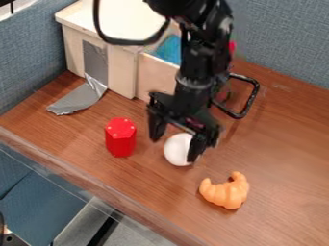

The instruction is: Take the egg out of the drawer and put it on the table

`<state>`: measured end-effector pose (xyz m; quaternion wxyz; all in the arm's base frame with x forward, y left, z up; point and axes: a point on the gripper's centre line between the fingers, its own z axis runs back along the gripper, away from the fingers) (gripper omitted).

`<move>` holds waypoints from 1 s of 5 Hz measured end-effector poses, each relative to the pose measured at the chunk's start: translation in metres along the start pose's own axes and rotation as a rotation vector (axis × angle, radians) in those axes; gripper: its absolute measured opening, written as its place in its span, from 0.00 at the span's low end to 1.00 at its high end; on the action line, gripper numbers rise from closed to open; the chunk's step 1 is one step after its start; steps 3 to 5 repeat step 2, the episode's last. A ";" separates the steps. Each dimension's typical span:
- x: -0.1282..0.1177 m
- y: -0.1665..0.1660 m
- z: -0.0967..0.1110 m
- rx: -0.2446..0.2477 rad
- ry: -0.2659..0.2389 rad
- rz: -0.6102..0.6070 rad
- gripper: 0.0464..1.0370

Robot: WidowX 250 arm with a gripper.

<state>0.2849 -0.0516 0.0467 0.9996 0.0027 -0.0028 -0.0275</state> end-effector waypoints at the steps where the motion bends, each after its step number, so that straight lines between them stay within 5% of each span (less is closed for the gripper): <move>1: -0.002 0.004 0.017 -0.012 -0.029 -0.006 0.96; 2: -0.007 0.013 0.045 -0.029 -0.081 0.005 0.96; 5: -0.007 0.013 0.045 -0.029 -0.081 0.005 0.96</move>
